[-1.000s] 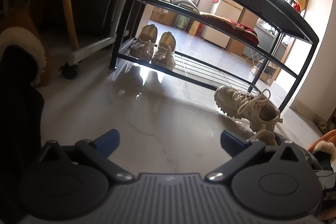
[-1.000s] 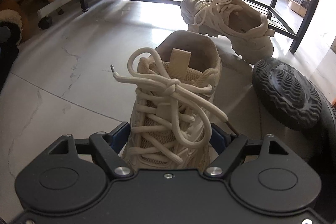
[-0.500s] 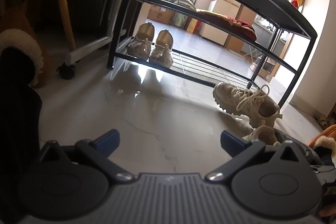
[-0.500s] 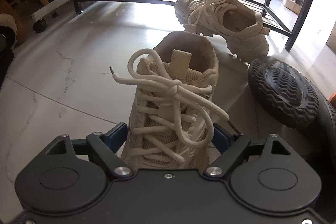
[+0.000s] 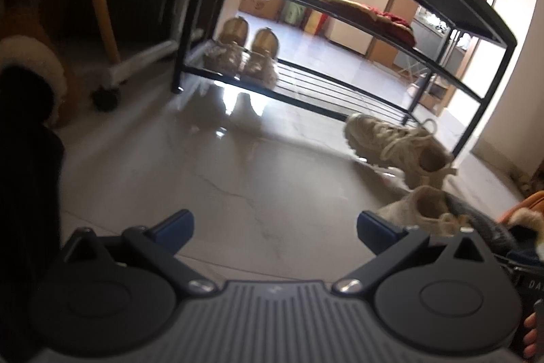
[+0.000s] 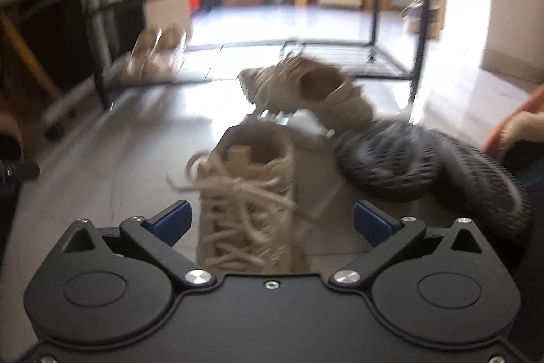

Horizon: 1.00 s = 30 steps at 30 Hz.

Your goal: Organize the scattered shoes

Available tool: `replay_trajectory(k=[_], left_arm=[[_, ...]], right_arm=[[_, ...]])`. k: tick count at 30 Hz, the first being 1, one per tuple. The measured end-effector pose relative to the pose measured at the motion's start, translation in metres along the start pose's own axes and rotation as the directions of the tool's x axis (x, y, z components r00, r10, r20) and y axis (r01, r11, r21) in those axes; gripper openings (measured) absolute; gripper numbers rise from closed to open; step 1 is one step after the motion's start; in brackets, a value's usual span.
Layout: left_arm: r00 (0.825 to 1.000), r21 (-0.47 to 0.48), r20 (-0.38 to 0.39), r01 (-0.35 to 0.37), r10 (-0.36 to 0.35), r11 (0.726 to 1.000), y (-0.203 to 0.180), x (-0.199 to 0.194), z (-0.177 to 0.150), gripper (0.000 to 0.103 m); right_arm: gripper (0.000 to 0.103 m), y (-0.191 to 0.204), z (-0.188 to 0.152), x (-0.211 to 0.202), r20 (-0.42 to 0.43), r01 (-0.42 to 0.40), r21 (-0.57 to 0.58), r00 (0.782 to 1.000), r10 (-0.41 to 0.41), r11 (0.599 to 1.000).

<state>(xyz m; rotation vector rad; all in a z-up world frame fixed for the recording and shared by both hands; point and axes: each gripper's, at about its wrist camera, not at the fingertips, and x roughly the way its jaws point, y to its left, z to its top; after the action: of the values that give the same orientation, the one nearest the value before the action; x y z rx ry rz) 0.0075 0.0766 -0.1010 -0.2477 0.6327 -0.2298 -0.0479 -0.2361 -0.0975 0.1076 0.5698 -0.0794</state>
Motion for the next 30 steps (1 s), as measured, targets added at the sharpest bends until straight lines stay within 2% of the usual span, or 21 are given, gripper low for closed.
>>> replay_trajectory(k=[3, 8, 12, 16, 22, 24, 30], left_arm=[[1.0, 0.045, -0.003, -0.01, 0.01, 0.999, -0.016, -0.001, 0.004, 0.103], [1.0, 0.115, -0.014, -0.024, 0.026, 0.993, -0.044, 0.001, 0.012, 0.103], [0.999, 0.156, -0.02, -0.026, 0.03, 0.987, -0.067, 0.008, 0.022, 0.103], [0.997, 0.213, -0.018, -0.064, 0.069, 0.975, -0.098, 0.019, 0.033, 0.103], [0.998, 0.272, -0.024, -0.046, 0.054, 0.961, -0.131, 0.039, 0.038, 0.103], [0.999, 0.312, -0.017, -0.025, 0.032, 0.95, -0.144, 0.049, 0.04, 0.103], [0.994, 0.429, -0.013, 0.105, -0.111, 0.897, -0.186, 0.085, 0.064, 0.103]], right_arm=[[0.103, -0.019, -0.001, -0.016, 0.08, 0.022, 0.076, 0.996, -0.028, 0.997], [0.103, -0.043, -0.005, -0.035, 0.211, 0.07, 0.16, 0.972, -0.103, 0.985], [0.103, -0.055, -0.008, -0.035, 0.227, 0.062, 0.224, 0.967, -0.114, 0.973], [0.103, -0.067, -0.009, -0.032, 0.246, 0.032, 0.262, 0.964, -0.099, 0.964], [0.103, -0.085, -0.011, -0.04, 0.293, -0.009, 0.337, 0.951, -0.095, 0.941], [0.103, -0.089, -0.013, -0.041, 0.298, -0.028, 0.366, 0.95, -0.089, 0.93], [0.103, -0.1, -0.015, -0.034, 0.305, -0.087, 0.42, 0.951, -0.051, 0.903]])
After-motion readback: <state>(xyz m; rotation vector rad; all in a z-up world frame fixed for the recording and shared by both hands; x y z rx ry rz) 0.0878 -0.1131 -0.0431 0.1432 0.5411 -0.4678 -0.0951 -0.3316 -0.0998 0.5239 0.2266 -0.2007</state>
